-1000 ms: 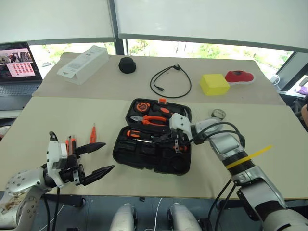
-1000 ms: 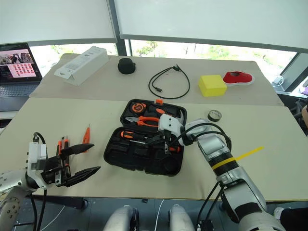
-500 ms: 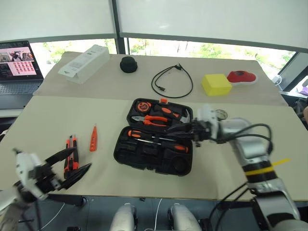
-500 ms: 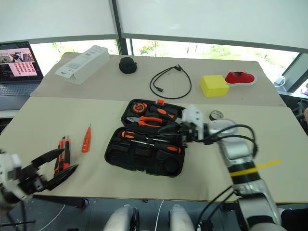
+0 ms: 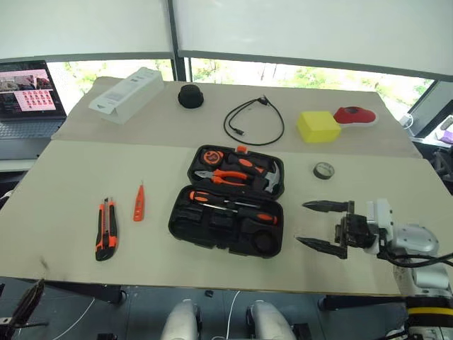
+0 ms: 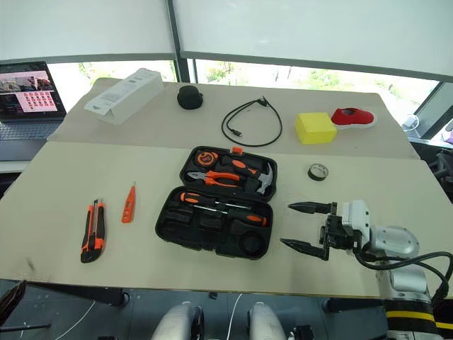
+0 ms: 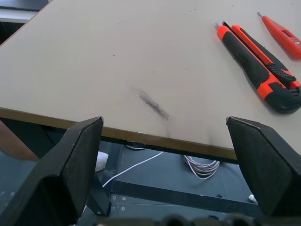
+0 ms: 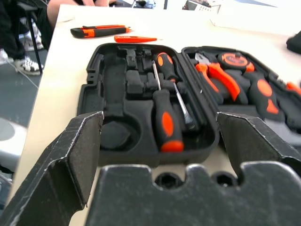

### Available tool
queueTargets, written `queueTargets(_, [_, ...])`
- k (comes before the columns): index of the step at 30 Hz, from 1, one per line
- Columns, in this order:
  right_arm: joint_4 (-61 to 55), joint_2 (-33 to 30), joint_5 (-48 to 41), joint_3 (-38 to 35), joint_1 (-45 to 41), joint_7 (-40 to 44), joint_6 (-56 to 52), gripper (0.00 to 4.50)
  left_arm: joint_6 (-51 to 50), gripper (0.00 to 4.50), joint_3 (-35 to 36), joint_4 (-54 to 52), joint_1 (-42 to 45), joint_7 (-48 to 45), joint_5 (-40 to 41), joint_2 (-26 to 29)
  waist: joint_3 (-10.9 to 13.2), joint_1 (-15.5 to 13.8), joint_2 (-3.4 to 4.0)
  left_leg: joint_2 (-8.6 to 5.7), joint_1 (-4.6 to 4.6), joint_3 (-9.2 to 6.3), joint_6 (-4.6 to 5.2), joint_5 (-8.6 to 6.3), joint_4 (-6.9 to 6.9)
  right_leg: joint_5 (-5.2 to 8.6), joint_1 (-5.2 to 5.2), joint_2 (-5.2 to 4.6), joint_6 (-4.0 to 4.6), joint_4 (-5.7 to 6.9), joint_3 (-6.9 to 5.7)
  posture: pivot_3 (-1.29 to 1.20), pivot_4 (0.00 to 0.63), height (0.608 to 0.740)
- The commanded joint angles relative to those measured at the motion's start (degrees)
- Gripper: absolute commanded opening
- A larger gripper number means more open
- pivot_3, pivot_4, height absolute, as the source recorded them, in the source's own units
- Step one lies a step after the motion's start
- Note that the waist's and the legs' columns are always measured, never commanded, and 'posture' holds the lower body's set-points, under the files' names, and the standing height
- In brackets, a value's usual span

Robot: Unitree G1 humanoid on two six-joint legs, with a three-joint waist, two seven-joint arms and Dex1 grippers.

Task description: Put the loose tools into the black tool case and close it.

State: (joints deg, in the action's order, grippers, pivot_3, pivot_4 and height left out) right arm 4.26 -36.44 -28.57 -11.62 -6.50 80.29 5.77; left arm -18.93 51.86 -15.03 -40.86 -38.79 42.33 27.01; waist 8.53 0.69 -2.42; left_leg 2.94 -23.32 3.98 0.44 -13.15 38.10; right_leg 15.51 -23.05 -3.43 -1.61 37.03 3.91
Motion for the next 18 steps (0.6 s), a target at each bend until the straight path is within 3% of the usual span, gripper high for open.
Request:
queueTargets(1, [-4.86, -0.59, -4.16, -1.91, -3.14, -2.52, -1.93, 4.48, -8.86, 4.50, -1.10, -9.23, 4.00, 5.01, 6.36, 6.08, 0.00, 0.02, 0.00, 0.00, 0.01, -0.04, -0.01, 0.01, 0.00, -0.10, -0.02, 0.01, -0.16, 0.04, -0.01, 0.00, 0.150, 0.740])
queueTargets(6, [-11.45, 0.07, -8.02, -0.72, -7.86, -8.68, -9.28, 4.48, -25.06, 4.50, -7.56, -16.13, 14.55, 15.76, 13.97, 16.85, 0.03, 0.14, 0.05, 0.01, 0.03, -0.09, -0.03, 0.03, 0.00, -0.21, 0.03, 0.03, -0.31, 0.12, 0.03, 0.00, 0.150, 0.740])
queueTargets(9, [-13.73, 0.93, -8.62, 0.99, -10.90, -11.40, -12.10, 4.48, -35.31, 4.50, -15.81, -14.93, 27.39, 26.83, 15.25, 21.12, 0.04, 0.12, 0.06, -0.01, 0.02, -0.14, -0.04, 0.03, 0.00, -0.24, 0.03, 0.04, -0.33, 0.17, 0.03, 0.00, 0.150, 0.740])
queueTargets(12, [-14.54, 1.51, -8.16, 2.32, -12.36, -12.26, -13.42, 4.48, -43.89, 4.50, -23.35, -12.33, 39.05, 36.64, 14.28, 19.52, 0.05, 0.08, 0.04, -0.10, 0.00, -0.19, -0.04, 0.03, -0.03, -0.29, 0.03, 0.09, -0.35, 0.17, 0.02, 0.00, 0.150, 0.740])
queueTargets(18, [-14.53, 1.68, -7.77, 4.04, -13.37, -11.86, -14.54, 4.48, -51.60, 4.50, -33.56, -6.04, 54.02, 45.42, 8.81, 11.87, 0.06, -0.01, 0.02, -0.19, -0.20, -0.27, -0.06, 0.03, -0.05, -0.33, -0.07, 0.07, -0.42, 0.11, 0.02, 0.00, 0.150, 0.740])
